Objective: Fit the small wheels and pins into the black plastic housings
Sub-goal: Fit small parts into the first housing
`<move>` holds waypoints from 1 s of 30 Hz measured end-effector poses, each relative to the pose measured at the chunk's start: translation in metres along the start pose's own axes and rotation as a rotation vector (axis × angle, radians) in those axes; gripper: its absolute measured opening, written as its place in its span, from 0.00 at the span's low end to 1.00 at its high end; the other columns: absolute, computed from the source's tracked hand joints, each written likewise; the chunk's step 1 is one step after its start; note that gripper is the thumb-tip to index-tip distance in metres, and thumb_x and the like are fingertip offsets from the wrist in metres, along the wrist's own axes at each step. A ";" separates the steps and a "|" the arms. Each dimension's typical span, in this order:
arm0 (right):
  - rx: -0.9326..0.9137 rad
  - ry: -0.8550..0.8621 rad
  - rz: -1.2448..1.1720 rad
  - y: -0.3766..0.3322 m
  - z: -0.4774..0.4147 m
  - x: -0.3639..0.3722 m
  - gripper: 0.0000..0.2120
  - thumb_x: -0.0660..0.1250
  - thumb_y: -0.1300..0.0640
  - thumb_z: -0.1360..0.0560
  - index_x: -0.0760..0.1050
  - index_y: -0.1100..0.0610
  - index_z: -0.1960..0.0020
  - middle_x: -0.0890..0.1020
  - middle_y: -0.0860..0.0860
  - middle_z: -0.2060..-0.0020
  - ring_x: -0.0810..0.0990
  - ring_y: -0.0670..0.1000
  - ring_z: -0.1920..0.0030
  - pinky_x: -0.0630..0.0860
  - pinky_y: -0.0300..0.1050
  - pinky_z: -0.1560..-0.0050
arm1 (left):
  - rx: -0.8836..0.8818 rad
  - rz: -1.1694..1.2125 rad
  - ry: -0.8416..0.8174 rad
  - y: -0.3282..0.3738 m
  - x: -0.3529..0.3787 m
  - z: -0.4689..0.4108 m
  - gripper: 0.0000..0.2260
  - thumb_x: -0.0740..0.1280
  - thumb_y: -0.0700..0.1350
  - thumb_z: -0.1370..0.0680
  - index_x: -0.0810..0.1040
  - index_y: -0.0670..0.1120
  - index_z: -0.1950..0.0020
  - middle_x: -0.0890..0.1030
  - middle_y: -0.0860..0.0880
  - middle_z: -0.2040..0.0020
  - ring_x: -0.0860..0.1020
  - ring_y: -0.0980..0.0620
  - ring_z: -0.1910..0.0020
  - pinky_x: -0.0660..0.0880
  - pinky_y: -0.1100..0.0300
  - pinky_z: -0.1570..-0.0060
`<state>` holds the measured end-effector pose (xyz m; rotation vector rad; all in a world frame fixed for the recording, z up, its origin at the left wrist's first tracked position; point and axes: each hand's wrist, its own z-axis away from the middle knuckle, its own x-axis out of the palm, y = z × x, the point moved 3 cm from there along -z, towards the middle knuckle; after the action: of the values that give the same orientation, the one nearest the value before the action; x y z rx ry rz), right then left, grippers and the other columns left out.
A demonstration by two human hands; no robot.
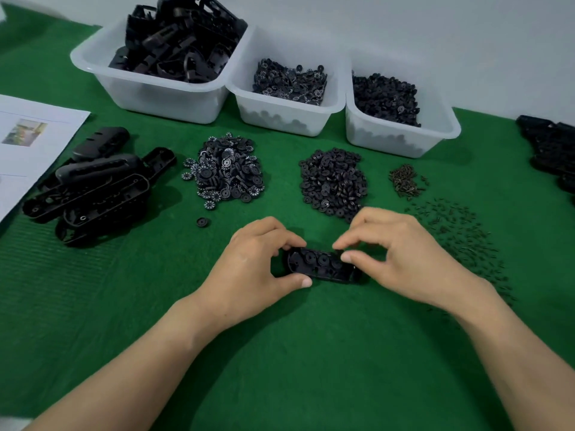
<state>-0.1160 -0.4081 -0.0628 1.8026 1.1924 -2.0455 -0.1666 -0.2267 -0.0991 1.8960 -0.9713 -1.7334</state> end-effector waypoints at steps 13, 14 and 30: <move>-0.179 0.133 0.196 -0.007 0.017 0.012 0.08 0.74 0.60 0.32 0.83 0.56 0.53 0.79 0.50 0.63 0.78 0.51 0.65 0.78 0.48 0.66 | -0.005 -0.019 0.008 0.003 0.000 0.001 0.18 0.75 0.51 0.35 0.79 0.49 0.47 0.73 0.56 0.56 0.70 0.64 0.58 0.64 0.77 0.56; -0.165 0.130 0.179 -0.006 0.016 0.013 0.09 0.74 0.60 0.32 0.83 0.56 0.52 0.79 0.50 0.63 0.78 0.51 0.64 0.78 0.48 0.65 | -0.005 -0.018 0.009 0.003 0.000 0.001 0.18 0.75 0.51 0.35 0.79 0.49 0.47 0.74 0.56 0.56 0.70 0.64 0.58 0.64 0.77 0.57; 0.215 0.373 -0.272 0.042 0.063 -0.038 0.11 0.66 0.65 0.26 0.80 0.50 0.53 0.82 0.44 0.58 0.79 0.42 0.57 0.73 0.32 0.57 | 0.026 -0.042 -0.110 0.026 0.015 -0.001 0.18 0.73 0.57 0.37 0.79 0.55 0.49 0.75 0.59 0.57 0.71 0.62 0.58 0.68 0.57 0.51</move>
<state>-0.1293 -0.4906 -0.0507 2.3176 1.4274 -2.1071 -0.1713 -0.2552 -0.0920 1.8667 -1.0043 -1.8753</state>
